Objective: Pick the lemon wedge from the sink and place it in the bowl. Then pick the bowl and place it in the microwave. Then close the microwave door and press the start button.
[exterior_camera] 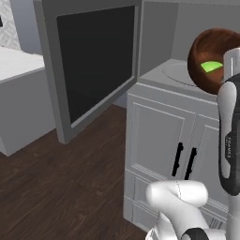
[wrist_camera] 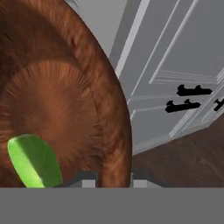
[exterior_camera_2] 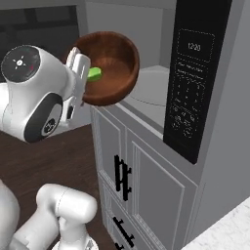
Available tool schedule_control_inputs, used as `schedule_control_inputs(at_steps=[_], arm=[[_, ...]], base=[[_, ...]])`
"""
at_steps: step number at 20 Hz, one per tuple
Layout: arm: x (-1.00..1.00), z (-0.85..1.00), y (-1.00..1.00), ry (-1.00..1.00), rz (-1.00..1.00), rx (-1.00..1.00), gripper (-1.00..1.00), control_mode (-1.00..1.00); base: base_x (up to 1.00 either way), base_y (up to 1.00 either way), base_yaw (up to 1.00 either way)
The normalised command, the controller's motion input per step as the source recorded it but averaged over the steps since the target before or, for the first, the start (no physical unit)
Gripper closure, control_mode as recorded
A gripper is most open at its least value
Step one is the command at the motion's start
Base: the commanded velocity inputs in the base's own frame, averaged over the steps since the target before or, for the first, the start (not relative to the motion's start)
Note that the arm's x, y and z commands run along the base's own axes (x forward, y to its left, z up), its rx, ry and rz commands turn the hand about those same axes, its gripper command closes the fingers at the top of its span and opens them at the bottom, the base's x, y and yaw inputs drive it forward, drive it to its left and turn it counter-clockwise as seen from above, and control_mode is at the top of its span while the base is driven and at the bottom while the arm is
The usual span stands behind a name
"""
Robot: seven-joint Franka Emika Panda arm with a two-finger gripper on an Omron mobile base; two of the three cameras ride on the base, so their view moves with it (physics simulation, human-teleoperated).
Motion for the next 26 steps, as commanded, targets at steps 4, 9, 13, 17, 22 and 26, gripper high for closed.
schedule_control_inputs(at_steps=[4, 9, 13, 17, 22, 26], arm=[[0.94, -0.02, -0.36, 0.00, -0.14, 0.00, 1.00, -1.00], [0.80, 0.00, -0.57, 0.08, -0.12, 0.00, 1.00, -1.00], [0.83, -0.05, -0.56, 0.30, -0.03, 0.00, 1.00, -1.00], [0.66, 0.00, -0.54, 0.13, 0.00, 0.03, 1.00, -1.00], [0.45, -0.12, -0.30, 0.00, 0.03, 0.01, 1.00, -1.00], [0.34, -0.48, 0.00, -0.04, 0.05, 0.00, 1.00, -1.00]], base=[[0.00, 0.00, 0.00], [0.00, 0.00, 0.00], [0.00, 0.00, 0.00], [0.00, 0.00, 0.00], [0.00, 0.00, 0.00], [0.00, 0.00, 0.00]])
